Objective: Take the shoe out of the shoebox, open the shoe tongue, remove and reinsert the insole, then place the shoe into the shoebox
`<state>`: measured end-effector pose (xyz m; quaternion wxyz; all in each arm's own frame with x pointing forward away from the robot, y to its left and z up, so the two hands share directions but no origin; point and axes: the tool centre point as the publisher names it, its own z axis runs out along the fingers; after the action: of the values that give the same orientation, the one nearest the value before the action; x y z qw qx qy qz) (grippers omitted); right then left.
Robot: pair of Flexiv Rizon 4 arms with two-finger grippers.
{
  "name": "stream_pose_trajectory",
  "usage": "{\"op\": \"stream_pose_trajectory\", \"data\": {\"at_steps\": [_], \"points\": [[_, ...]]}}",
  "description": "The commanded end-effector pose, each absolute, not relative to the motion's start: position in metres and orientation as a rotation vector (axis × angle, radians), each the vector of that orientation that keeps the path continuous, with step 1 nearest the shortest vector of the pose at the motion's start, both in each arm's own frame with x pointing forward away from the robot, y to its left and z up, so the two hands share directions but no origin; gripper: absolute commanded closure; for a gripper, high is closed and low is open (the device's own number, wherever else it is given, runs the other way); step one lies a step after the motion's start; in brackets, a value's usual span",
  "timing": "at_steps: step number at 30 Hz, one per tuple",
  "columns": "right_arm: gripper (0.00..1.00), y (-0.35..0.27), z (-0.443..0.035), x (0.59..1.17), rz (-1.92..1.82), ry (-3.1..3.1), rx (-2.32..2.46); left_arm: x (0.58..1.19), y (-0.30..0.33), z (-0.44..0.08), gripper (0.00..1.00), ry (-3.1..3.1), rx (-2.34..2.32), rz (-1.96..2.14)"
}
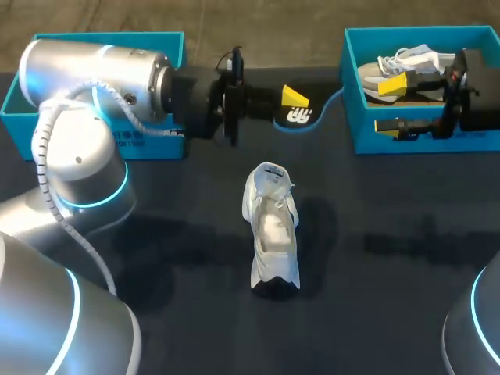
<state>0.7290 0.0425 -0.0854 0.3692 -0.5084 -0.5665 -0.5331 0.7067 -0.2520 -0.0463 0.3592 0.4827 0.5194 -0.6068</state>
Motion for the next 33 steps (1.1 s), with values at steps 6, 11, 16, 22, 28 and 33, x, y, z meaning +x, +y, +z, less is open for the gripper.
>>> {"op": "stream_pose_trajectory", "data": {"at_steps": [6,11,16,22,28,33], "points": [[0.00,0.044,-0.085,0.729,-1.367,-1.454,-1.308,0.710,-0.259,-0.048,1.00,1.186,1.410,-1.309],[0.00,0.042,-0.083,0.734,-1.370,-1.457,-1.313,0.712,-0.273,-0.057,1.00,1.143,1.469,-1.196],[0.00,0.044,-0.081,0.739,-1.366,-1.463,-1.314,0.710,-0.287,-0.065,1.00,1.117,1.489,-1.160],[0.00,0.051,-0.083,0.747,-1.329,-1.463,-1.301,0.709,-0.297,-0.074,1.00,1.050,1.562,-1.067],[0.00,0.059,-0.085,0.755,-1.313,-1.465,-1.284,0.704,-0.305,-0.082,1.00,1.021,1.580,-1.043],[0.00,0.063,-0.085,0.757,-1.310,-1.466,-1.279,0.701,-0.310,-0.086,1.00,1.016,1.558,-1.029]]}}
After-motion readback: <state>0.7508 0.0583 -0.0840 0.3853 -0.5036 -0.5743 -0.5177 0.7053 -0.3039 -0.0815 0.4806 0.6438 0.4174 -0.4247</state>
